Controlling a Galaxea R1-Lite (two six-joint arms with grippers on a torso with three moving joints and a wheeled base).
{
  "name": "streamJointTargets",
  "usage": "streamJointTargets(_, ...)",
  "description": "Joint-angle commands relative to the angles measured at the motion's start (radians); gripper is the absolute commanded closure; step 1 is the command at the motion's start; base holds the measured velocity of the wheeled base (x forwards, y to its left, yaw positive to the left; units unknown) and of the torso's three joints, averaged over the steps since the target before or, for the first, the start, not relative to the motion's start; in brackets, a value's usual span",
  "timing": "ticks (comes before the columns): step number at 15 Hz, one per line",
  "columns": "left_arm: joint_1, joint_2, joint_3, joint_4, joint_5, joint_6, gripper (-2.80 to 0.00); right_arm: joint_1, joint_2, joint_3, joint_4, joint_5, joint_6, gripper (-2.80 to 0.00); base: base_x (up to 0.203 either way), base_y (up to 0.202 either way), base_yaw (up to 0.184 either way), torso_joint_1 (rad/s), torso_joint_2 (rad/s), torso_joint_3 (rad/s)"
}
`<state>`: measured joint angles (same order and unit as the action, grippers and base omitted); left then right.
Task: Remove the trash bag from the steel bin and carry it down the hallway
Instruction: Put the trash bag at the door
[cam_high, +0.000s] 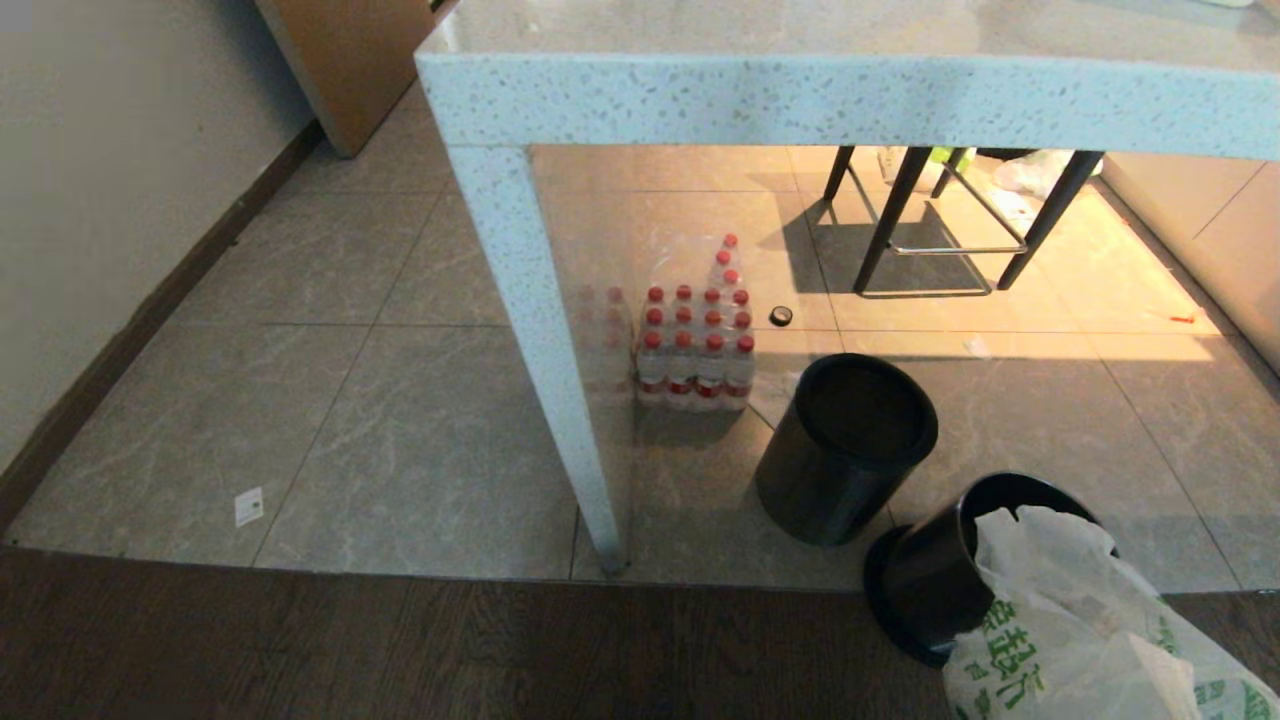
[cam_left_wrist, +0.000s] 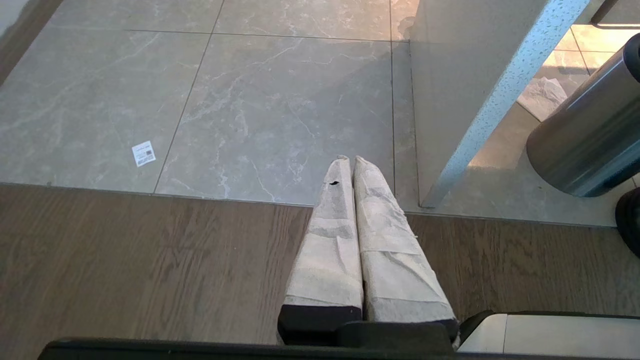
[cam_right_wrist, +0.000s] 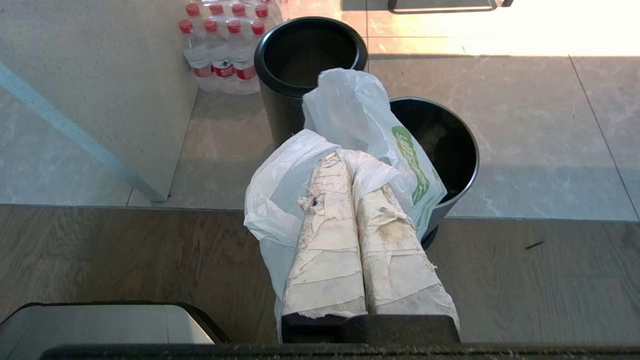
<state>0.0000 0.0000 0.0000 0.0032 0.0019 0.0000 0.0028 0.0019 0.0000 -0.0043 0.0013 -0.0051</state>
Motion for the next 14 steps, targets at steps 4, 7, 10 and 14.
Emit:
streamJointTargets(4, 0.0, 0.0, 0.002, 0.0, 0.001, 0.0, 0.0, 0.0, 0.0, 0.0, 0.0, 0.0, -0.001, 0.0, 0.0, 0.0, 0.0, 0.0, 0.0, 0.0)
streamJointTargets(7, 0.0, 0.0, 0.002, 0.0, 0.0, 0.0, 0.0, 0.0, 0.0, 0.0, 0.0, 0.0, 0.0, 0.0, 0.0, 0.0, 0.0, 0.0, 0.0, 0.0)
streamJointTargets(10, 0.0, 0.0, 0.002, 0.0, 0.0, 0.0, 0.0, 0.0, 0.0, 0.0, 0.0, 0.0, -0.001, 0.0, 0.0, 0.0, 0.0, 0.0, 0.0, 0.0)
streamJointTargets(14, 0.0, 0.0, 0.0, 0.0, 0.001, 0.0, 0.0, 0.0, 0.0, 0.0, -0.002, 0.0, -0.001, 0.0, 0.0, 0.0, 0.0, 0.0, 0.0, 0.0)
